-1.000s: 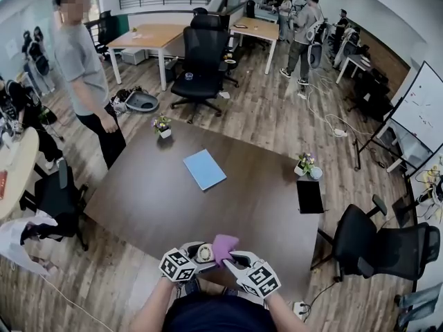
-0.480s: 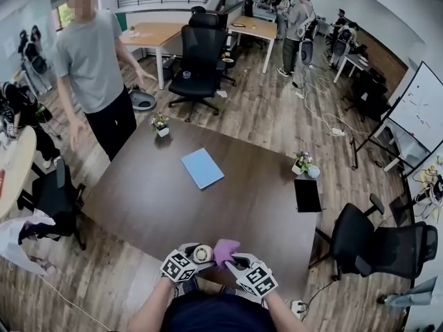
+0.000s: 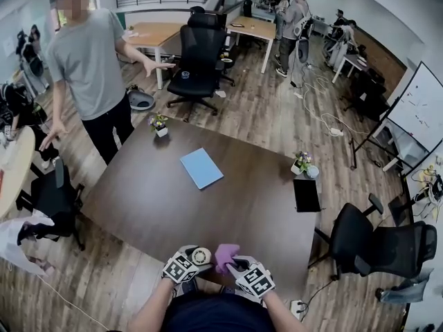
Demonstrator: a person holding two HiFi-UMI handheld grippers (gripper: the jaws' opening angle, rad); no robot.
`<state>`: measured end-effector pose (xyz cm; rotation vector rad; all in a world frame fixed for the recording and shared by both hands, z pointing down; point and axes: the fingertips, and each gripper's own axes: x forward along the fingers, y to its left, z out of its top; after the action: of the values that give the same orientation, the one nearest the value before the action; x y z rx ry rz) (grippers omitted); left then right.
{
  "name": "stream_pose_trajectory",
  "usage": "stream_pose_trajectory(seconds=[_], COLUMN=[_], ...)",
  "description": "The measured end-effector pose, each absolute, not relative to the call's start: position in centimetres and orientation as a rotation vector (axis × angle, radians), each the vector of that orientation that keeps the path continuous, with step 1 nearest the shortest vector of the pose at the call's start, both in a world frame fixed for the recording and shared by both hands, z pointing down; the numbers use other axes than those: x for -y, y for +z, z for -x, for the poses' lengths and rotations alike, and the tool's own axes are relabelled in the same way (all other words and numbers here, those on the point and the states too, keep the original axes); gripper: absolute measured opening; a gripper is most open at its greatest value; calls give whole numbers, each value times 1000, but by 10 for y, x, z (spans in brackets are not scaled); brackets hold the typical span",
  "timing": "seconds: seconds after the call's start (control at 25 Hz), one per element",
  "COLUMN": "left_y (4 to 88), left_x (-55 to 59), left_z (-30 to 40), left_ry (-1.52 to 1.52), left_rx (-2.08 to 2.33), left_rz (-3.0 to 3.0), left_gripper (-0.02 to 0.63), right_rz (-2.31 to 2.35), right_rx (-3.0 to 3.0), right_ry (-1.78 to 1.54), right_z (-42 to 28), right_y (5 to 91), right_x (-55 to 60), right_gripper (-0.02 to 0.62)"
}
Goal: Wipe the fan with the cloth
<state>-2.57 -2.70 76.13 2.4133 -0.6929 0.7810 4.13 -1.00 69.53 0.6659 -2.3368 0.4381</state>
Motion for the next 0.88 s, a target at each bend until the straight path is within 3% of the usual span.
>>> stream_pose_trajectory(seconds=[0.88], left_y=[795], left_x=[35], left_z=[20], left_ry=[1013], left_rx=[608], left_rz=[-2417], left_gripper=[377], right_rz=[-706], right_rx=[2181], right_ry=[557], right_z=[-63], right_y=[741], right_x=[10], right_gripper=[63])
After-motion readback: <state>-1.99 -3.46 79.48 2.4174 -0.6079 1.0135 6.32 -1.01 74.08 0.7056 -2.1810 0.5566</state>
